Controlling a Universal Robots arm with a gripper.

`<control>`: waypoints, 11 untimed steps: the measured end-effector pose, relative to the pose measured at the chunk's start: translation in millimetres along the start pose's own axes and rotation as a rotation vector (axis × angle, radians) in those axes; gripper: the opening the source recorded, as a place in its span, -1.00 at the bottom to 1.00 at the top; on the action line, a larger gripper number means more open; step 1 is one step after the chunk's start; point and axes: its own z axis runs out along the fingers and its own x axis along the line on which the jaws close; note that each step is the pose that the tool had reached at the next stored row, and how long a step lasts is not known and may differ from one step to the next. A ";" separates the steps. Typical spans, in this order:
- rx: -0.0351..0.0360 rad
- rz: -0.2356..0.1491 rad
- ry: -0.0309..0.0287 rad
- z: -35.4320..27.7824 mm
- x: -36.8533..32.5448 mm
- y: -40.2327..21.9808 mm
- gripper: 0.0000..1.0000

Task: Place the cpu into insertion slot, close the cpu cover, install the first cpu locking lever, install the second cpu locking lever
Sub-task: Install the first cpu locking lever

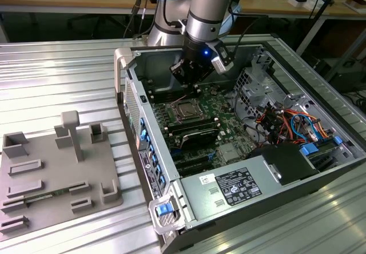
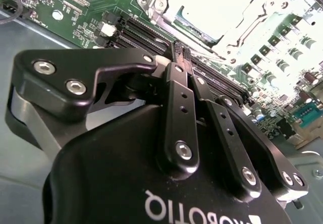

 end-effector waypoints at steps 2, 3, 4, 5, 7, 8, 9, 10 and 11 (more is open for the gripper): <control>0.0001 0.000 0.0000 0.3 -0.5 -0.3 -0.79; 0.0000 0.000 -0.0002 1.3 -0.6 -0.4 -0.79; 0.0000 0.000 -0.0001 2.3 -0.5 -0.5 -0.79; 0.0001 0.000 -0.0004 4.3 -0.5 -0.6 -0.79; 0.0002 0.000 -0.0007 6.3 -0.5 -0.8 -0.79; 0.0002 0.000 -0.0008 7.6 -0.7 -0.8 -0.79; 0.0008 0.000 -0.0003 8.3 -1.1 -0.9 -0.79; 0.0016 0.000 0.0002 9.0 -1.6 -1.0 -0.79; 0.0019 0.000 0.0004 9.6 -2.1 -1.1 -0.79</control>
